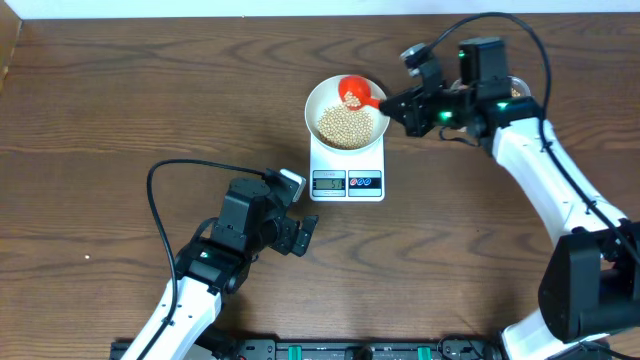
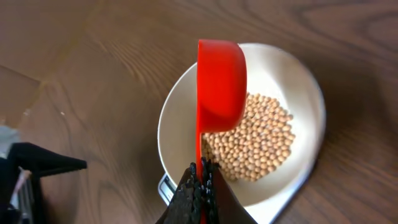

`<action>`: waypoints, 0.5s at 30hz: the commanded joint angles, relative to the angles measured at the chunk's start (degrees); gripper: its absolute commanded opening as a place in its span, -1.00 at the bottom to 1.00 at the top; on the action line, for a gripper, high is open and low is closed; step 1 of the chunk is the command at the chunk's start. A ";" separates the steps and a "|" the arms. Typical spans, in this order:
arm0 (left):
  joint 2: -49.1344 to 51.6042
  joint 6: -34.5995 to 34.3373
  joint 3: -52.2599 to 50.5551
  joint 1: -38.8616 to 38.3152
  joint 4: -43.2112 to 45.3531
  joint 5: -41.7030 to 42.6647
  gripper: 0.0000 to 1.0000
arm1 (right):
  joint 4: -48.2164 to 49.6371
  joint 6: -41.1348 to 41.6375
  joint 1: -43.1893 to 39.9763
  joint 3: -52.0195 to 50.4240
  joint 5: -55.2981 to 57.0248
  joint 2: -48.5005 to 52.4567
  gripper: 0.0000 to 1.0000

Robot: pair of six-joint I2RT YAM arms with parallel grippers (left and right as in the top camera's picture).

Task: Scoop item into bowl and weigh 50g on scale
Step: 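Carry the empty scoop right back to the soybean tub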

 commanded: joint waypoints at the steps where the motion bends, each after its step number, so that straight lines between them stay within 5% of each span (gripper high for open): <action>1: 0.00 0.81 1.38 0.35 -0.07 -0.55 0.96 | 0.09 1.38 -4.35 2.16 -7.91 -0.83 -0.98; 15: 0.00 0.81 1.38 0.35 -0.07 -0.55 0.96 | -14.34 -7.23 -30.32 2.19 -8.39 -5.03 -0.98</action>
